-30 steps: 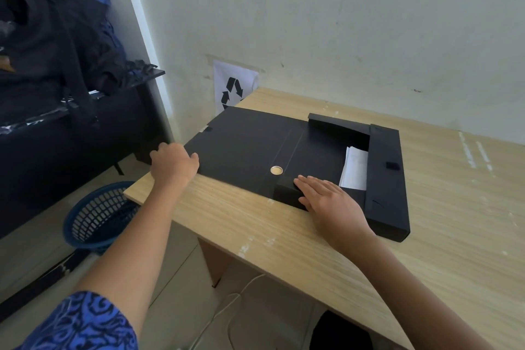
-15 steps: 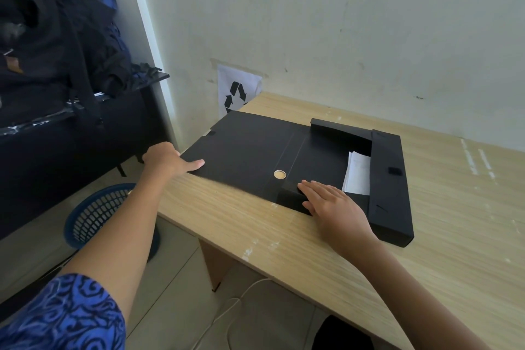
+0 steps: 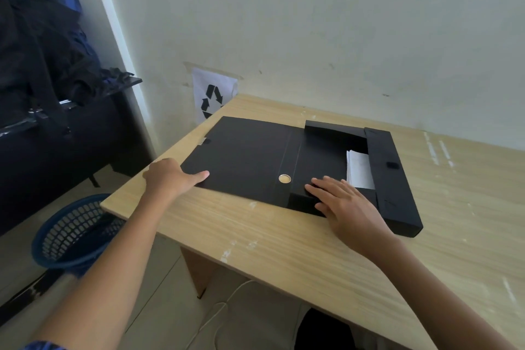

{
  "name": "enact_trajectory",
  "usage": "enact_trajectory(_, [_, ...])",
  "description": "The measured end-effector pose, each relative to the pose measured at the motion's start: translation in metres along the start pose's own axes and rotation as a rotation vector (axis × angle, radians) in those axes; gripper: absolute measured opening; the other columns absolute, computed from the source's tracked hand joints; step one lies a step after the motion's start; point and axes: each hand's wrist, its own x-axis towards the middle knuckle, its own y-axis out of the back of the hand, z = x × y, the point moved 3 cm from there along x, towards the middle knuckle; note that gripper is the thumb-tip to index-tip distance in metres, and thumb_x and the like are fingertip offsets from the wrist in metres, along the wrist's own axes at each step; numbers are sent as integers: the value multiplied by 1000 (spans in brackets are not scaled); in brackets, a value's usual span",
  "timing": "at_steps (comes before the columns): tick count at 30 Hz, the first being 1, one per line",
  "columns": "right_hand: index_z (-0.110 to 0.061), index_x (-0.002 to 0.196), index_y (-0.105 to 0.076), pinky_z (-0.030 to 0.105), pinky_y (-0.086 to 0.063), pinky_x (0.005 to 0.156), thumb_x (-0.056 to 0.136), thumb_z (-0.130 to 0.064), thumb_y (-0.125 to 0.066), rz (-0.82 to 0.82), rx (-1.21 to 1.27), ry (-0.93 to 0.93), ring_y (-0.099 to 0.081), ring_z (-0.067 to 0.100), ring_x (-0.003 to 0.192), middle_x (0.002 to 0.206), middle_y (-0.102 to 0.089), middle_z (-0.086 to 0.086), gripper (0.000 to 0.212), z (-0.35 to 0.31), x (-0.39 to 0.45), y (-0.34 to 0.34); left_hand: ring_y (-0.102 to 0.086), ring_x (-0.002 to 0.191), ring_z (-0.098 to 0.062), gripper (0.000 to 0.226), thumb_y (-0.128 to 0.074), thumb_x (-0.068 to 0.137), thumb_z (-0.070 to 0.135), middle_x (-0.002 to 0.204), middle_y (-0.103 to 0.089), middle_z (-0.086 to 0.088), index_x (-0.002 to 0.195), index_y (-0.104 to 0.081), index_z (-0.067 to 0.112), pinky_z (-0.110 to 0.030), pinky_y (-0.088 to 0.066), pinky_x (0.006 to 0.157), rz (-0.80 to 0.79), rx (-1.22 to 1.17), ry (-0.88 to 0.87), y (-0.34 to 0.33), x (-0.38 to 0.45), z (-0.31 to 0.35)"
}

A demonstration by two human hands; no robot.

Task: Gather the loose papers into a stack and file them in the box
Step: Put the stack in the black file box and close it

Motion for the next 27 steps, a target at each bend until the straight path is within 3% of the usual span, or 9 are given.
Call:
enact_trajectory(2, [-42, 148, -38, 38, -31, 117, 103, -43, -40, 58, -34, -56, -35, 19, 145, 153, -43, -6, 45, 11, -11, 5, -70, 102, -37, 67, -70, 78, 74, 106, -75, -18, 68, -47, 11, -45, -55, 88, 46, 7, -19, -2, -10, 14])
enact_trajectory(5, [-46, 145, -41, 38, -41, 109, 101, -46, -41, 89, -69, -101, -50, 18, 132, 141, -56, -5, 44, 25, -25, 8, -70, 100, -37, 71, -71, 77, 74, 102, -73, -18, 82, -59, 5, -44, -55, 87, 43, 12, -19, -6, -21, 31])
enact_trajectory(8, [-47, 146, -37, 35, -41, 109, 101, -47, -38, 71, -54, -122, -48, 16, 134, 144, -52, -10, 45, 36, -31, 10, -69, 102, -33, 75, -74, 71, 77, 105, -73, -11, 88, -58, 6, -44, -56, 90, -25, -42, 8, -7, -22, 37])
enact_trajectory(13, [-48, 146, -37, 34, -41, 109, 101, -46, -42, 68, 2, -143, -46, 14, 134, 145, -50, -12, 45, 40, -35, 12, -71, 107, -28, 66, -92, 66, 46, 114, -76, -3, 117, -71, 10, -42, -60, 93, -70, -711, 86, 3, -22, 38])
enact_trajectory(16, [-45, 146, -38, 33, -37, 112, 100, -48, -43, 65, 47, -163, -42, 14, 138, 149, -48, -11, 47, 39, -34, 13, -76, 94, -24, 19, -84, 80, 20, 96, -76, 3, 94, -72, 25, -41, -64, 84, 112, -1008, -46, 24, -43, 68])
enact_trajectory(19, [-35, 147, -41, 35, -23, 121, 97, -51, -50, 60, 189, -177, -28, 13, 148, 155, -41, -9, 54, 42, -33, 18, -76, 89, -15, 20, -74, 87, 12, 95, -78, 8, 94, -71, 31, -33, -65, 75, 154, -1160, -192, 45, -71, 110])
enact_trajectory(22, [-26, 138, -56, 41, -16, 123, 98, -46, -50, 266, 266, -289, -27, 16, 149, 149, -49, -6, 45, 60, -39, 36, -72, 84, -7, 21, -70, 88, 20, 102, -78, 12, 106, -74, 31, -28, -59, 67, 165, -1190, -310, 56, -92, 148])
enact_trajectory(24, [-19, 135, -59, 42, -20, 123, 100, -35, -51, 416, 194, -452, -30, 23, 148, 149, -51, 1, 39, 86, -53, 47, -68, 78, 0, 20, -68, 91, 22, 103, -78, 13, 108, -74, 31, -23, -50, 66, 149, -1198, -404, 60, -108, 173])
enact_trajectory(27, [-10, 143, -49, 43, -34, 116, 99, -21, -55, 400, 371, -754, -35, 29, 144, 152, -45, 11, 46, 128, -80, 48, -70, 90, 2, 20, -67, 95, 20, 103, -77, 16, 109, -73, 33, -11, -49, 71, 51, -1185, -561, 60, -132, 207])
